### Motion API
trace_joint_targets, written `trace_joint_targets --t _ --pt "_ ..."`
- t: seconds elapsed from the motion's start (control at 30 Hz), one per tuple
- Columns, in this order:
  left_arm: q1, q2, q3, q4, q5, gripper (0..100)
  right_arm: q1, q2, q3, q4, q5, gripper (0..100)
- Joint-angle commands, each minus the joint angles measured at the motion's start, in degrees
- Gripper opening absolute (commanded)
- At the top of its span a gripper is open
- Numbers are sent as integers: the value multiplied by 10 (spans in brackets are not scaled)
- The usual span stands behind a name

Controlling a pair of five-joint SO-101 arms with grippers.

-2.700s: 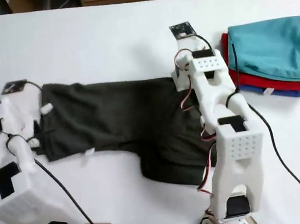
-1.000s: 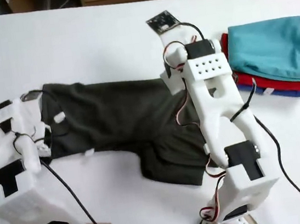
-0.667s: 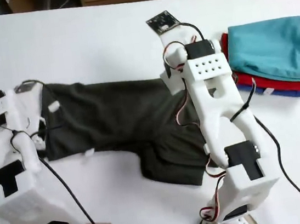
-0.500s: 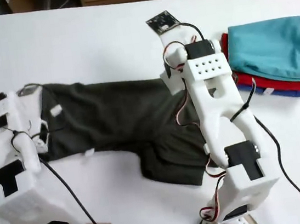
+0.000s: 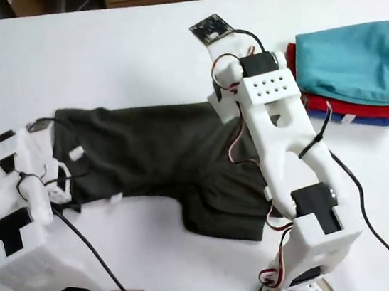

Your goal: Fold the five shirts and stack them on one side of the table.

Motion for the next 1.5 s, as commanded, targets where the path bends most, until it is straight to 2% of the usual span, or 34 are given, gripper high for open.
trace_joint_targets --t 0.0,0.2,0.37,0.6,0.83,0.9,1.0,1.07,1.23,1.47 --pt "7 -20 -22 -7 11 165 -2 -36 -3 -9 3 77" --pt "7 -25 -26 27 25 165 -2 -35 -3 -9 3 77" --pt "4 -23 -76 59 26 165 -2 -35 -3 -9 3 77" --pt "7 -13 -87 48 25 165 -2 -35 -3 -7 3 77" --pt "6 71 -93 0 25 164 -2 -35 -3 -7 3 77" --pt "6 84 -93 2 26 141 -2 -35 -3 -7 3 77" --pt "5 84 -93 5 26 49 -2 -35 -2 -9 3 77" --pt "7 84 -100 18 26 29 -2 -34 -2 -9 3 77" --pt "7 84 -140 68 26 68 -2 -34 -2 -9 3 77" --pt "7 84 -225 145 24 70 -2 -34 -2 -9 3 77"
